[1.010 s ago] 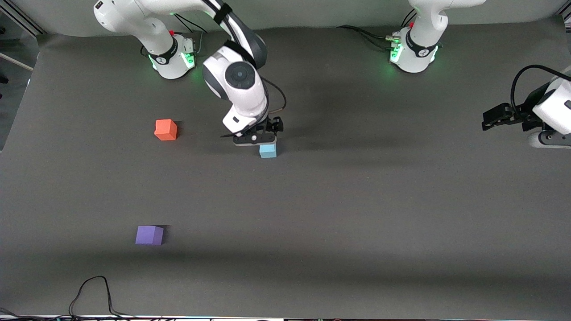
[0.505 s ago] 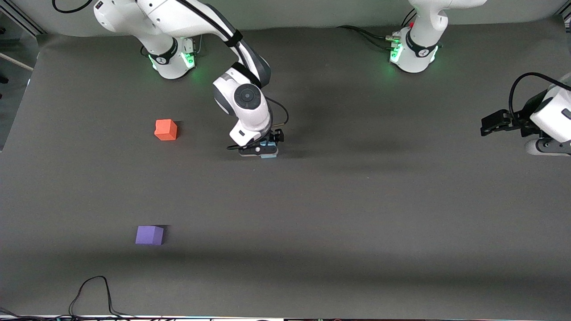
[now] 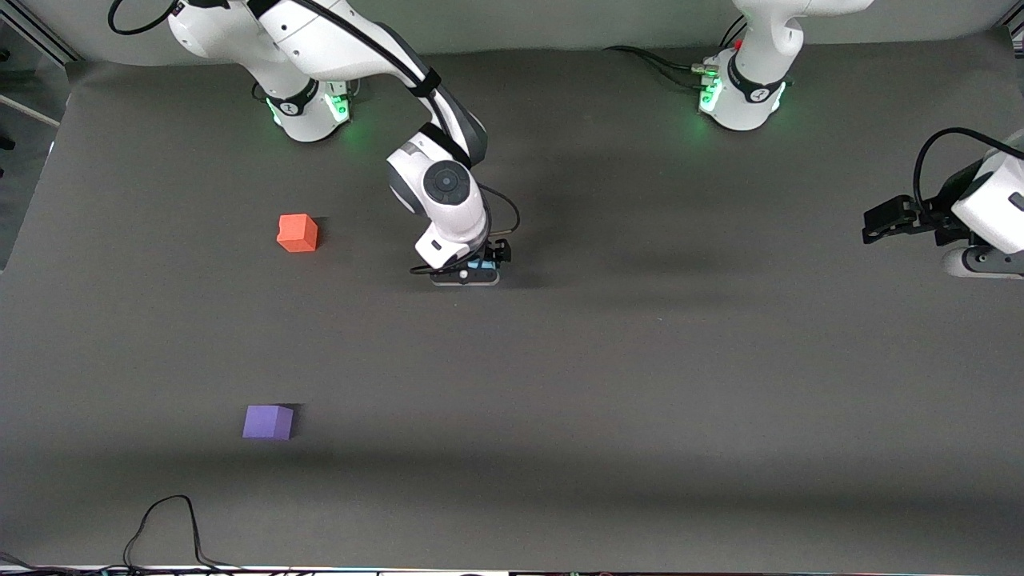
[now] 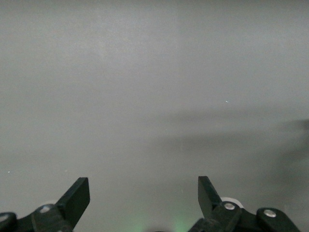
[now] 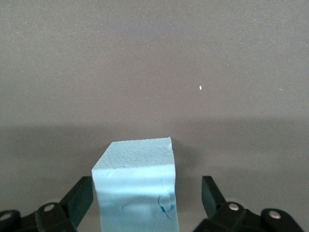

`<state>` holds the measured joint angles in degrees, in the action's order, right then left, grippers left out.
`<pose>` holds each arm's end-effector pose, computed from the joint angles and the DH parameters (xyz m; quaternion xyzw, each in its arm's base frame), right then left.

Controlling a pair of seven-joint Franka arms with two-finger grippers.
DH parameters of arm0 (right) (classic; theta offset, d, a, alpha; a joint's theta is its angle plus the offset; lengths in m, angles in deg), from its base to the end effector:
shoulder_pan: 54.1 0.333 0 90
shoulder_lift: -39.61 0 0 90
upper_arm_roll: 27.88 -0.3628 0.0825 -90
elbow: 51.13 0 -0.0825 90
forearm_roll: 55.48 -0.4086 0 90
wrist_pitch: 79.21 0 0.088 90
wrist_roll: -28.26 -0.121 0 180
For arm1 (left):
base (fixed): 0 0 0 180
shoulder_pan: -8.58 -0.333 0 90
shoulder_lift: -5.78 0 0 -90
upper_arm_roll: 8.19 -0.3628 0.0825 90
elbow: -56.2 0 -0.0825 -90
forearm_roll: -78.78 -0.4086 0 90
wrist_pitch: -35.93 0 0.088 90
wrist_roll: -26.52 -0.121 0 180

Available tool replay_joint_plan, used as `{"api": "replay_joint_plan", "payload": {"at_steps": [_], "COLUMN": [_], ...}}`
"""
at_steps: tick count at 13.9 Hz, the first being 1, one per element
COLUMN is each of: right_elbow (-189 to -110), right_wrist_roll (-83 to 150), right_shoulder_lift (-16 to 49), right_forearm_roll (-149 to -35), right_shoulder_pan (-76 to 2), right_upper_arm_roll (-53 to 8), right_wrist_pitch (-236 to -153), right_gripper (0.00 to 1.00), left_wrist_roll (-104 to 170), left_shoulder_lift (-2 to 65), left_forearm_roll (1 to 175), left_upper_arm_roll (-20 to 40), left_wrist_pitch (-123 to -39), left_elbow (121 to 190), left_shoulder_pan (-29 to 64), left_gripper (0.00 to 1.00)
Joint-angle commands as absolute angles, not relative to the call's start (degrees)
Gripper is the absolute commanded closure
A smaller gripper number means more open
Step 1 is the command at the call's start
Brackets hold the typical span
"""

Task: Place blue block between orange and purple blocks
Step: 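Lower the right gripper onto the blue cube and close it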

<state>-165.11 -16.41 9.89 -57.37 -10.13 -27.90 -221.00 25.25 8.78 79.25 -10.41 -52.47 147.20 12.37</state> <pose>0.4631 0.4473 0.2029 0.9996 -0.0191 -0.0190 0.0044 0.5902 -0.0178 0.6158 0.9985 -0.0246 -0.0488 0.0030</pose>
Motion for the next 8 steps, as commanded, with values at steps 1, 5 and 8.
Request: {"api": "replay_joint_plan", "payload": {"at_steps": [1, 5, 8], "right_elbow": [-164.51, -164.42, -164.33], "right_wrist_roll": [-19.10, -20.95, -21.13], "right_shoulder_lift": [8.94, 8.93, 9.11], "right_forearm_roll": [-56.71, -56.80, -56.80], "right_shoulder_pan": [-9.81, -9.37, -9.37], "right_upper_arm_roll": [-27.96, -27.96, -27.96], "right_wrist_pitch": [-222.47, -222.73, -222.65], "right_gripper": [0.02, 0.40, 0.45], "left_wrist_roll": [24.50, 24.50, 24.50], "left_shoulder_lift": [8.33, 8.24, 8.33], "left_forearm_roll": [78.34, 78.42, 78.42], "left_upper_arm_roll": [-11.45, -9.34, -9.34], "left_wrist_pitch": [-51.61, -51.61, -51.61], "left_elbow": [146.82, 146.91, 147.00], "left_shoulder_pan": [13.59, 11.75, 12.01], "left_gripper": [0.00, 0.00, 0.00]}}
